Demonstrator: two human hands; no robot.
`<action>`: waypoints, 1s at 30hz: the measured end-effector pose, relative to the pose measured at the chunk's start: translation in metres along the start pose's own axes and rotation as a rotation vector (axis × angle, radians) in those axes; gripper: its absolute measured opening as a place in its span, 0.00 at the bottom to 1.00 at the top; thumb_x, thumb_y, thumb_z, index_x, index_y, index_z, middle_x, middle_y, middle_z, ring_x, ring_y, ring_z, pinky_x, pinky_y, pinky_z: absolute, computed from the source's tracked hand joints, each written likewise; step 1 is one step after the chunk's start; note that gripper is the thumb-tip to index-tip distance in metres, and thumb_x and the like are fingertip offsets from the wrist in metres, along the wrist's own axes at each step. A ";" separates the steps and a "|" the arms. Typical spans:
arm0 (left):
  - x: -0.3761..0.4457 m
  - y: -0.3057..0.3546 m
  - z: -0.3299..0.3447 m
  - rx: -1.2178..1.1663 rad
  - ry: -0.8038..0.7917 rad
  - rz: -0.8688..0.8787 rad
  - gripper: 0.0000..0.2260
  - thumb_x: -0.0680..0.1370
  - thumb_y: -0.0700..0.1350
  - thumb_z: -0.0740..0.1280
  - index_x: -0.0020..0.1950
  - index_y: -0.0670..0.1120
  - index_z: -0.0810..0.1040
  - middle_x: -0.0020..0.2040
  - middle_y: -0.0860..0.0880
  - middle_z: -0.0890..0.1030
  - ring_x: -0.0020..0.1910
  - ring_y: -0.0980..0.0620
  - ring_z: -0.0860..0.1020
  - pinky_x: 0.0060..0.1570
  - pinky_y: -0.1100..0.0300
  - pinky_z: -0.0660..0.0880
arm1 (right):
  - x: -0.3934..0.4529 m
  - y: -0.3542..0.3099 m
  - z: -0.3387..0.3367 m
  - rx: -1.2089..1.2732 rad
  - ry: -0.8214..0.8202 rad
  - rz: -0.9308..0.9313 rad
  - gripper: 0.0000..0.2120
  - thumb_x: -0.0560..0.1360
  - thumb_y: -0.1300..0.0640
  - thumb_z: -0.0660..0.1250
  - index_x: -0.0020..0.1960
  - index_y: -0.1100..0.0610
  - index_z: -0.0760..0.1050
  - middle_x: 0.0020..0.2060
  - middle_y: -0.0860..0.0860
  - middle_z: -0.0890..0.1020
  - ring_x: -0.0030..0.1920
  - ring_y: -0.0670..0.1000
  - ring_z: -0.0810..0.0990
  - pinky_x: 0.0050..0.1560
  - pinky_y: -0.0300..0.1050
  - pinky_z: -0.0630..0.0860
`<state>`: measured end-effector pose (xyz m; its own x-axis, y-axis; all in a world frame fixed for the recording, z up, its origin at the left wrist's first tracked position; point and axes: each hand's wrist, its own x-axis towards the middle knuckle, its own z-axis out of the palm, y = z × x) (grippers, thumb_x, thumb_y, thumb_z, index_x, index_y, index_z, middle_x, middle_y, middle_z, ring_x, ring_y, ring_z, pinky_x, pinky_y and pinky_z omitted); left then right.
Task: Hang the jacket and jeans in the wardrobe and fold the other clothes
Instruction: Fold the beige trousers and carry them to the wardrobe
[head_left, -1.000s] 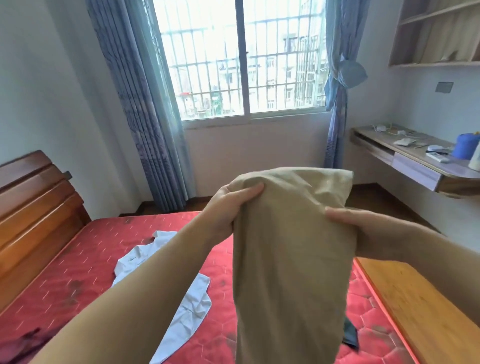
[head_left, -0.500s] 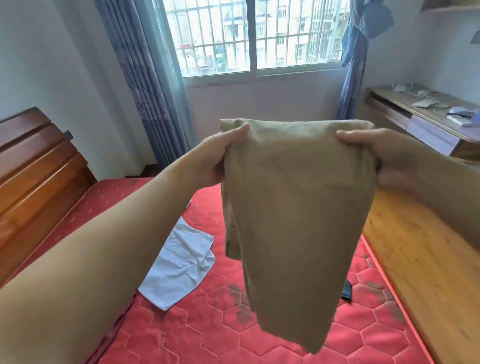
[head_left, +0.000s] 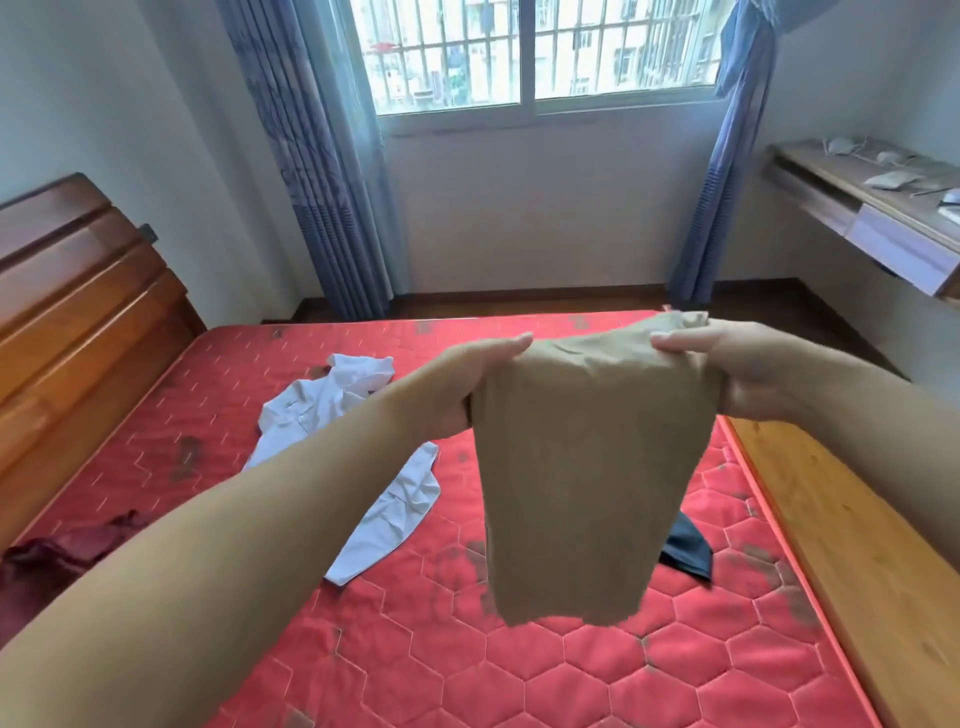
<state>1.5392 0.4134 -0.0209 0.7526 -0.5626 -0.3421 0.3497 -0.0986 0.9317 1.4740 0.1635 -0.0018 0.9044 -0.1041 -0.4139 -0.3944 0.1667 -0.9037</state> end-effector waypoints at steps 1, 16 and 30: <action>-0.001 -0.006 0.000 -0.006 0.008 0.011 0.11 0.81 0.47 0.63 0.50 0.43 0.82 0.41 0.48 0.84 0.39 0.54 0.82 0.41 0.63 0.78 | -0.002 0.003 0.001 0.027 -0.011 0.028 0.03 0.77 0.59 0.66 0.47 0.57 0.78 0.33 0.51 0.84 0.30 0.46 0.82 0.29 0.38 0.79; -0.005 -0.027 -0.055 -0.027 0.028 0.020 0.10 0.79 0.41 0.64 0.57 0.39 0.79 0.51 0.43 0.83 0.48 0.50 0.83 0.53 0.57 0.80 | 0.012 0.031 0.024 0.036 -0.054 -0.160 0.08 0.76 0.63 0.65 0.54 0.60 0.79 0.43 0.55 0.81 0.43 0.52 0.79 0.49 0.50 0.73; 0.002 -0.027 -0.060 0.031 0.184 0.144 0.11 0.76 0.32 0.67 0.55 0.43 0.81 0.47 0.48 0.84 0.46 0.52 0.82 0.51 0.59 0.79 | 0.033 0.028 0.029 -0.248 0.118 -0.104 0.17 0.74 0.69 0.67 0.60 0.58 0.74 0.51 0.55 0.81 0.50 0.53 0.80 0.50 0.49 0.77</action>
<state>1.5650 0.4642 -0.0539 0.8838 -0.4135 -0.2188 0.2156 -0.0552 0.9749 1.4980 0.1933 -0.0379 0.9223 -0.2242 -0.3147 -0.3418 -0.0938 -0.9351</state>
